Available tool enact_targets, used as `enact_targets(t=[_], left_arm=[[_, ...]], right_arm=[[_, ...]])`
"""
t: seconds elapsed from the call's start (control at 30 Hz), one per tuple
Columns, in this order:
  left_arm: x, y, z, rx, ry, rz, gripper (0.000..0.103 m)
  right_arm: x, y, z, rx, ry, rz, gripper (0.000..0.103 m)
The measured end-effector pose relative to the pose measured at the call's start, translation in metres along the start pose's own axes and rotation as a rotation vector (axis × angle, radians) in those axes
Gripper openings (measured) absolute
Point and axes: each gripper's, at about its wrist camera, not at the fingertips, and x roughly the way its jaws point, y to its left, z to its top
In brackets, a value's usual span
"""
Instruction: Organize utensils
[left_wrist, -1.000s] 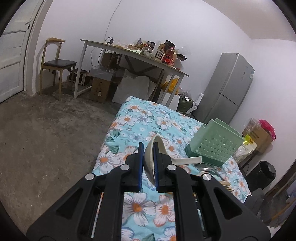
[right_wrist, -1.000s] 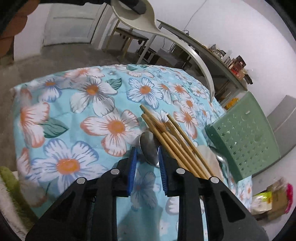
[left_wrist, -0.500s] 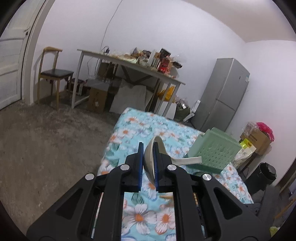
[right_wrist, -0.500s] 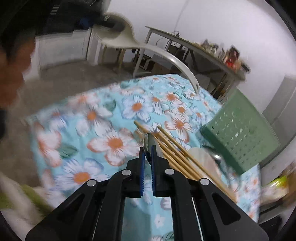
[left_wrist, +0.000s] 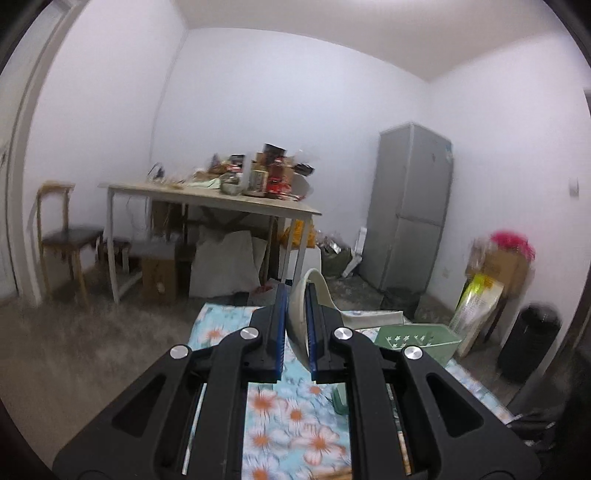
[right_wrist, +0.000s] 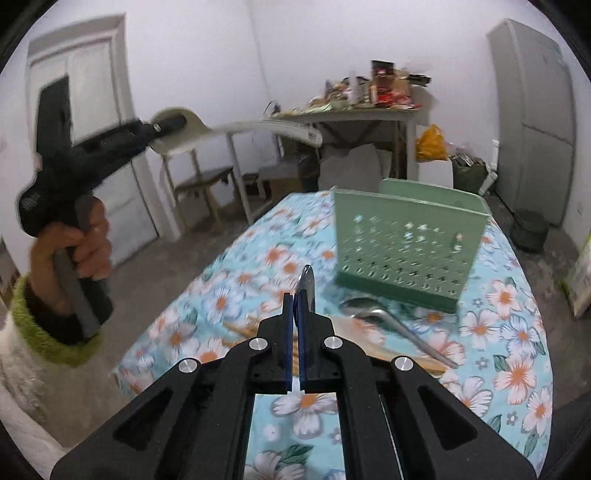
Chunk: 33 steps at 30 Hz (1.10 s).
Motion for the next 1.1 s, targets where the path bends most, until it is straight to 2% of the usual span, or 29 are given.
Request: enact_targets(t=[0.07,0.2,0.33,0.57,0.67,0.73,0.8,0.97,1.1], left_arm=[[0.017,-0.016,0.005,0.066,0.031,-0.002,0.009],[0.055,-0.044,0.006,0.205,0.143,0.004,0.009],[0.076,-0.064,0.001,0.316,0.21,0.024,0.009],[0.112,-0.085,0.012,0.414,0.287,0.013,0.01],[0.126,-0.088,0.012,0.388,0.3,-0.032,0.014],[0.133,-0.087,0.011,0.352,0.311,-0.05,0.024],[0.135,-0.084,0.011,0.279,0.315,-0.064,0.038],[0.121,-0.064,0.011,0.094,0.254,-0.109,0.054],[0.106,-0.046,0.0,0.001,0.245,-0.103,0.059]], right_arm=[[-0.003,-0.014,0.003,0.041,-0.024,0.013,0.002],[-0.01,-0.031,0.004,0.071,-0.056,0.009,0.002],[-0.014,-0.04,0.0,0.088,-0.068,0.038,0.002],[-0.008,-0.055,-0.002,0.126,-0.083,0.108,0.002],[-0.008,-0.064,-0.002,0.15,-0.092,0.127,0.002],[-0.008,-0.072,-0.002,0.172,-0.092,0.137,0.002],[-0.012,-0.08,-0.002,0.2,-0.096,0.151,0.002],[-0.029,-0.098,0.008,0.256,-0.144,0.196,0.002],[-0.046,-0.109,0.033,0.249,-0.228,0.225,0.002]])
